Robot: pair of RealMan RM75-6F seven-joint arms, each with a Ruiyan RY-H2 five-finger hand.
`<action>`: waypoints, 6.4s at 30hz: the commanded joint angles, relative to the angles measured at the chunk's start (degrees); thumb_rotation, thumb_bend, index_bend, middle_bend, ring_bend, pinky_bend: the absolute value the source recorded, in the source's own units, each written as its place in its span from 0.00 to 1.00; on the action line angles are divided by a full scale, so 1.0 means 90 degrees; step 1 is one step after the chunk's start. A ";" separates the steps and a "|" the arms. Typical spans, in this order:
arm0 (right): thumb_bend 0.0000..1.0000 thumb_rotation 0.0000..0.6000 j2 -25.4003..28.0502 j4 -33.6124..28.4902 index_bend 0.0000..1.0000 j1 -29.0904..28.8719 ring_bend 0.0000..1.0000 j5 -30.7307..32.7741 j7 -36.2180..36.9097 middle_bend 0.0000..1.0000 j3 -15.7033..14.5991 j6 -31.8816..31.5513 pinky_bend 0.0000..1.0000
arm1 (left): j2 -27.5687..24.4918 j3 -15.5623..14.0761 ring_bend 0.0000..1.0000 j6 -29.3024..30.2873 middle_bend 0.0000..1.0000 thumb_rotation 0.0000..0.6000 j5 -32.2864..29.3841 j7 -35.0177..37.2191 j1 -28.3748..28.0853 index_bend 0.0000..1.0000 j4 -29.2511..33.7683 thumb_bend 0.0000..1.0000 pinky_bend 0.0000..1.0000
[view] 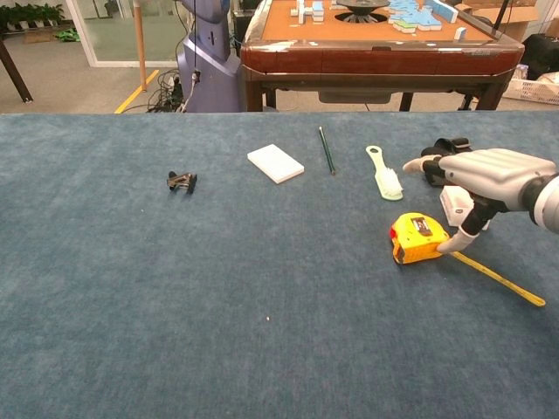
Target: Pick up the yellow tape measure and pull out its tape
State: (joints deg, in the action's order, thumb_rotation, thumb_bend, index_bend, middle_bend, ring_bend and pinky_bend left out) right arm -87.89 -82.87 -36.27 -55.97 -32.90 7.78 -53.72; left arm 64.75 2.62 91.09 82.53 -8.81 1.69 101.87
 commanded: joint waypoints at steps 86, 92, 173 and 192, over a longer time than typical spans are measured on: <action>0.58 1.00 0.0705 -0.2619 0.60 -0.0731 0.47 0.0098 -0.0533 0.61 0.0208 -0.0840 0.25 | 0.0304 0.1189 0.00 -0.2289 0.00 1.00 -0.1076 0.1158 -0.1865 0.12 0.0322 0.21 0.00; 0.62 1.00 0.0259 -0.2768 0.61 -0.0939 0.50 0.0576 -0.0835 0.63 0.0453 -0.1189 0.27 | 0.0660 0.1472 0.00 -0.2850 0.00 1.00 -0.1776 0.1549 -0.2316 0.09 0.0499 0.21 0.00; 0.71 1.00 -0.3214 -0.0026 0.64 -0.2709 0.57 0.2111 -0.1453 0.65 0.2033 -0.2000 0.28 | 0.3503 0.1955 0.00 -0.2702 0.00 1.00 -0.3476 0.0929 -0.3731 0.00 -0.0523 0.21 0.00; 0.72 1.00 -0.3186 -0.0027 0.66 -0.2690 0.58 0.2173 -0.1501 0.65 0.2033 -0.1876 0.28 | 0.3533 0.1994 0.00 -0.2695 0.00 1.00 -0.3575 0.0824 -0.3755 0.00 -0.0612 0.21 0.00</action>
State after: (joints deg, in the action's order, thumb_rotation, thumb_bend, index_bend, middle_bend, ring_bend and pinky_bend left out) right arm -116.59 -83.10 -60.51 -36.43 -46.41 26.09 -70.62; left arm 96.55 20.56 66.82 50.35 -1.38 -32.11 96.37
